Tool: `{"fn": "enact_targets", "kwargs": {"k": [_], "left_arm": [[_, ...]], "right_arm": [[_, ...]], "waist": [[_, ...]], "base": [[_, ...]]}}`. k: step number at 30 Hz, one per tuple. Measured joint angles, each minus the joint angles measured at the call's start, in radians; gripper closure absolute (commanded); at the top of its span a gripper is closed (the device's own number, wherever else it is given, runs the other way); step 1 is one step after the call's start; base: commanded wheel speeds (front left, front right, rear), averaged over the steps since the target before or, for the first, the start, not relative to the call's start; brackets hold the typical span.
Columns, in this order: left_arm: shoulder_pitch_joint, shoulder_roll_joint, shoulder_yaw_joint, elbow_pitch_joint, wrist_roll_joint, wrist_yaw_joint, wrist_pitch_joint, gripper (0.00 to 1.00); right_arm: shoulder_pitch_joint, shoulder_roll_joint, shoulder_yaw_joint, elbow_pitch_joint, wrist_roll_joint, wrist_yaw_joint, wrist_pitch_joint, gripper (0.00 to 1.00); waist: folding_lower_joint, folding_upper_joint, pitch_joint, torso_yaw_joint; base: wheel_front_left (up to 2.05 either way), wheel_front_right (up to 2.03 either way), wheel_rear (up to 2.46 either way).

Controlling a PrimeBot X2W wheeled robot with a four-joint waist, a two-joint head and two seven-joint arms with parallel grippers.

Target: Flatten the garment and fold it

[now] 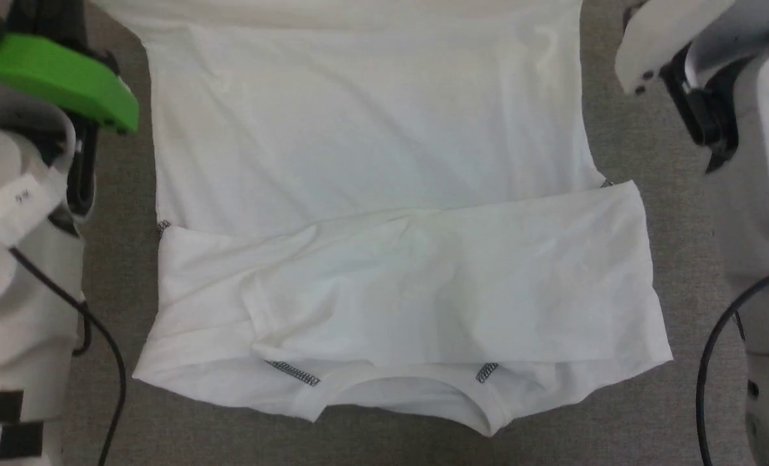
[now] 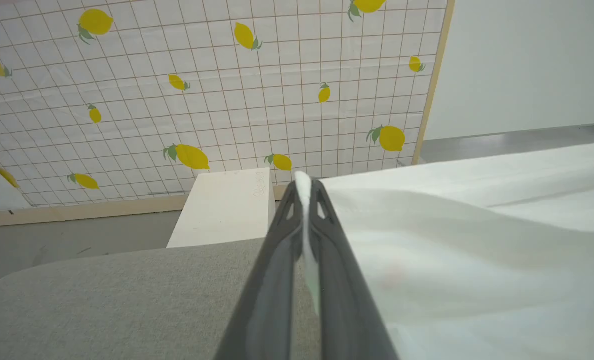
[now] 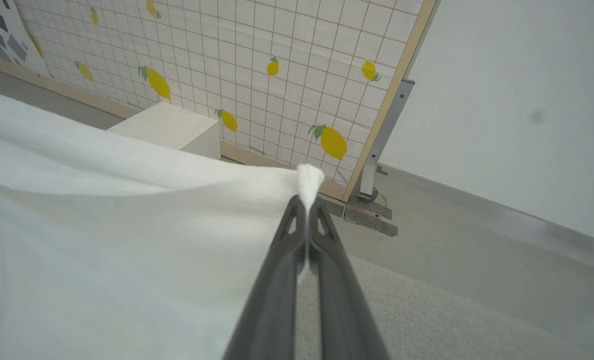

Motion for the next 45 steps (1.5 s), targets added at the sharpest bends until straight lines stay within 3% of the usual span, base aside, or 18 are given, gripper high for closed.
{"fn": "enact_targets", "kwargs": {"k": [7,16,24,34,35,36,37,45], "left_arm": [[0.361,0.009,-0.001,-0.203,-0.063,0.002,0.03,1.0],[0.756,-0.001,-0.013,-0.364,-0.126,0.043,0.076,1.0],[0.861,-0.025,-0.044,-0.346,-0.171,0.041,0.083,1.0],[0.899,-0.046,-0.081,-0.213,-0.185,0.018,0.077,1.0],[0.899,-0.05,-0.084,-0.201,-0.185,0.014,0.076,0.67],[0.899,-0.053,-0.086,-0.191,-0.185,0.014,0.07,0.1],[0.899,-0.056,-0.087,-0.182,-0.185,0.013,0.063,0.0],[0.899,-0.085,-0.072,-0.163,-0.173,0.031,-0.059,0.0]], "right_arm": [[0.319,-0.093,0.046,-0.237,0.074,0.0,0.061,1.0],[0.743,-0.113,-0.063,-0.486,0.101,0.0,0.189,1.0],[1.012,-0.029,-0.158,-0.551,0.069,0.0,0.272,1.0],[1.135,0.069,-0.191,-0.481,0.034,0.0,0.355,1.0],[1.138,0.078,-0.193,-0.472,0.034,0.0,0.355,0.71],[1.138,0.083,-0.193,-0.465,0.034,0.0,0.355,0.42],[1.138,0.088,-0.196,-0.461,0.038,0.0,0.353,0.0],[1.153,0.124,-0.257,-0.497,0.09,0.0,0.303,0.0]], "waist": [[0.0,0.0,-0.141,0.003],[-0.0001,0.0,-0.297,0.015],[-0.0001,0.0,-0.359,0.05],[-0.0001,0.0,-0.384,0.044],[0.0,0.0,-0.386,0.043],[-0.0001,0.0,-0.388,0.044],[-0.0001,0.0,-0.39,0.044],[0.0,0.0,-0.412,0.057]], "base": [[0.0,0.0,0.0],[0.0,0.0,0.0],[0.0,0.0,0.0],[0.0,0.0,0.0],[0.0,0.0,0.0],[0.0,0.0,0.0],[0.0,0.0,0.0],[0.0,0.0,0.0]]}}
